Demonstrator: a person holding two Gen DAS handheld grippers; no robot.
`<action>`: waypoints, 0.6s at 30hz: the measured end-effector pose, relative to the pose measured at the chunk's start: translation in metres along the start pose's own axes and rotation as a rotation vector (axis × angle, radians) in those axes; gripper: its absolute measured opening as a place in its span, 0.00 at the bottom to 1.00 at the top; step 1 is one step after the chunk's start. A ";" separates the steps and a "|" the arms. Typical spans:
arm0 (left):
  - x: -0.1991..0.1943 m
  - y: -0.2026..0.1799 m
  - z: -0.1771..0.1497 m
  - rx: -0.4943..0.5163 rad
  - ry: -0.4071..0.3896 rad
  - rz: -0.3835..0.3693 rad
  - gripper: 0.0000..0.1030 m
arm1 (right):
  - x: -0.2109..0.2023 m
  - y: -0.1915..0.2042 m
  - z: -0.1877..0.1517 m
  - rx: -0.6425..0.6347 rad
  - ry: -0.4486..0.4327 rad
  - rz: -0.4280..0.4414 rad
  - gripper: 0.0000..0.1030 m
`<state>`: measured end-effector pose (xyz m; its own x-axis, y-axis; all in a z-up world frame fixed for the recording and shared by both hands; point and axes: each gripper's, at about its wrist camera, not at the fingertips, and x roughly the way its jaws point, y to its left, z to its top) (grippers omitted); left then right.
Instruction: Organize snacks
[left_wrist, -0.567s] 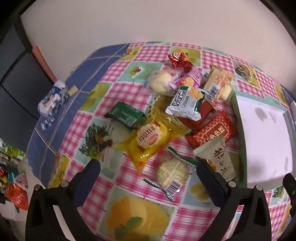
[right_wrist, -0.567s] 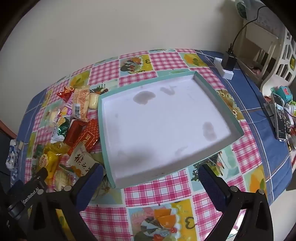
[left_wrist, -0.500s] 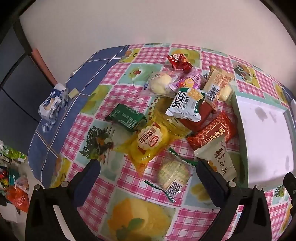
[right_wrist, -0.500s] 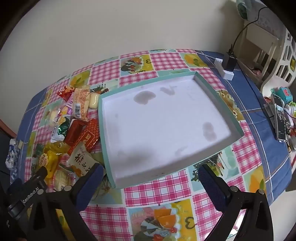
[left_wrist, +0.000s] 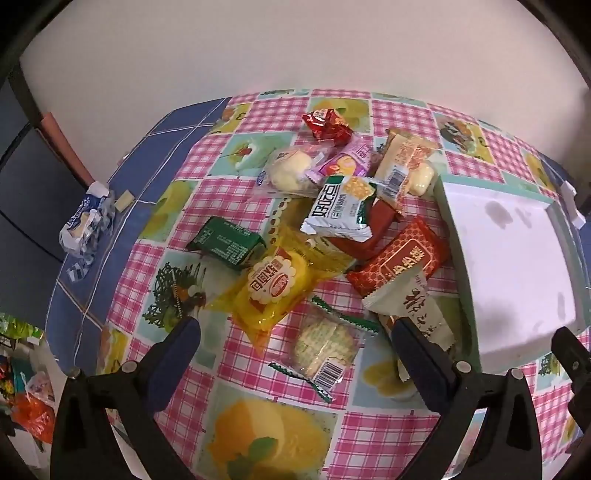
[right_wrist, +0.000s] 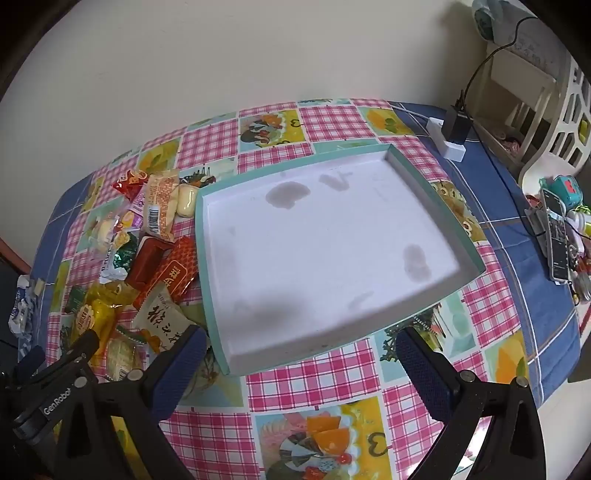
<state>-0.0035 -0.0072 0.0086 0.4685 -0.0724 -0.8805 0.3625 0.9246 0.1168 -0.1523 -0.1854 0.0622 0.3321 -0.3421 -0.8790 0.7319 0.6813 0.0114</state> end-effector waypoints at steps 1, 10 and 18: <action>-0.001 0.000 0.001 0.001 -0.001 -0.004 1.00 | 0.000 0.000 0.000 0.000 0.000 0.000 1.00; -0.005 0.002 0.004 -0.010 -0.006 -0.013 1.00 | 0.001 0.000 0.000 -0.006 0.001 -0.006 1.00; -0.005 0.005 0.005 -0.022 -0.005 -0.022 1.00 | 0.001 0.000 0.000 -0.010 0.002 -0.010 1.00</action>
<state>-0.0001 -0.0037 0.0159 0.4648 -0.0946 -0.8803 0.3553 0.9306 0.0876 -0.1516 -0.1855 0.0616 0.3241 -0.3475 -0.8799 0.7292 0.6843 -0.0016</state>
